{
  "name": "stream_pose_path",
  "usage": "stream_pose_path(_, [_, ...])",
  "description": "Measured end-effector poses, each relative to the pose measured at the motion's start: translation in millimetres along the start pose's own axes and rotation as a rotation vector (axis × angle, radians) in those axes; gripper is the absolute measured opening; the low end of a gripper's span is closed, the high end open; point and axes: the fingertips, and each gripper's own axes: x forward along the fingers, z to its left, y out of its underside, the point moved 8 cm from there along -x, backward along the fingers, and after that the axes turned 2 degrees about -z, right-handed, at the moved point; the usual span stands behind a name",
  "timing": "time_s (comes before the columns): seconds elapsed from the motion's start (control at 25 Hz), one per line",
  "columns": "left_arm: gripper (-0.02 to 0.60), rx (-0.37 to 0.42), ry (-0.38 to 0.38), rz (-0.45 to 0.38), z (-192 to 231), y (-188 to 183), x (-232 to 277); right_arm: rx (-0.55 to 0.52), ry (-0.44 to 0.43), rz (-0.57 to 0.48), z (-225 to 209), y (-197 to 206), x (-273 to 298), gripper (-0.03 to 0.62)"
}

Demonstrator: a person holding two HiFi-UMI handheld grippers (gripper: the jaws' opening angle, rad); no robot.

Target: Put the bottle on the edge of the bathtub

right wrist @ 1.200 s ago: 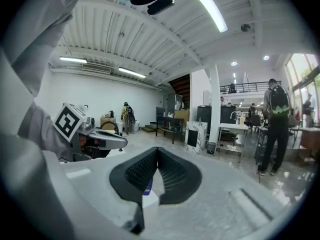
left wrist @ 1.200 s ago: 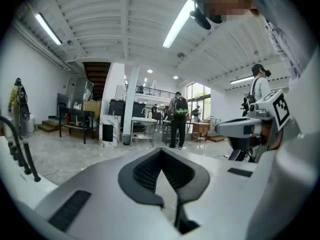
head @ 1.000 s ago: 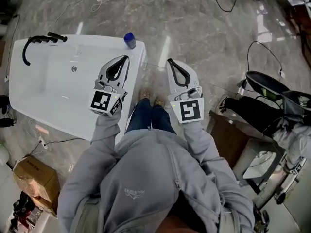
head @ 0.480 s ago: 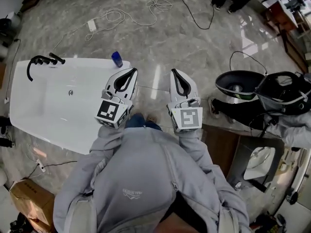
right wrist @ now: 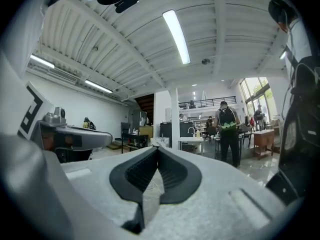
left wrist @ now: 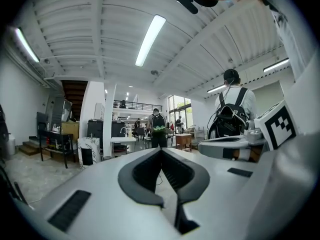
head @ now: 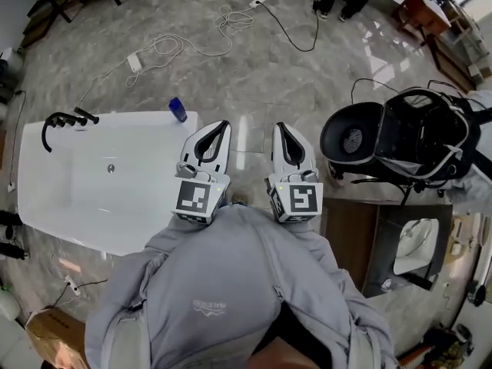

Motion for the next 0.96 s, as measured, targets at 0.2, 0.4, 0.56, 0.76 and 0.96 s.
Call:
stream_pose_path(0.2, [0.006, 0.006, 0.014, 0.021, 2, -1, -6, -0.005, -0.03, -0.005, 16, 0, 2, 0.005])
stream_pose_path(0.4, [0.006, 0.01, 0.009, 0.023, 11, 2, -8, -0.023, -0.061, -0.005, 23, 3, 8, 0.005])
stream_pose_path(0.56, [0.006, 0.015, 0.011, 0.013, 18, 3, -9, -0.026, -0.068, -0.007, 26, 4, 15, 0.005])
stream_pose_path(0.76, [0.006, 0.013, 0.015, 0.015, 25, 3, -8, -0.034, -0.079, -0.008, 32, 2, 22, 0.005])
stream_pose_path(0.96, [0.006, 0.016, 0.021, 0.006, 28, 3, -6, -0.041, -0.044, 0.035, 31, -2, 26, 0.005])
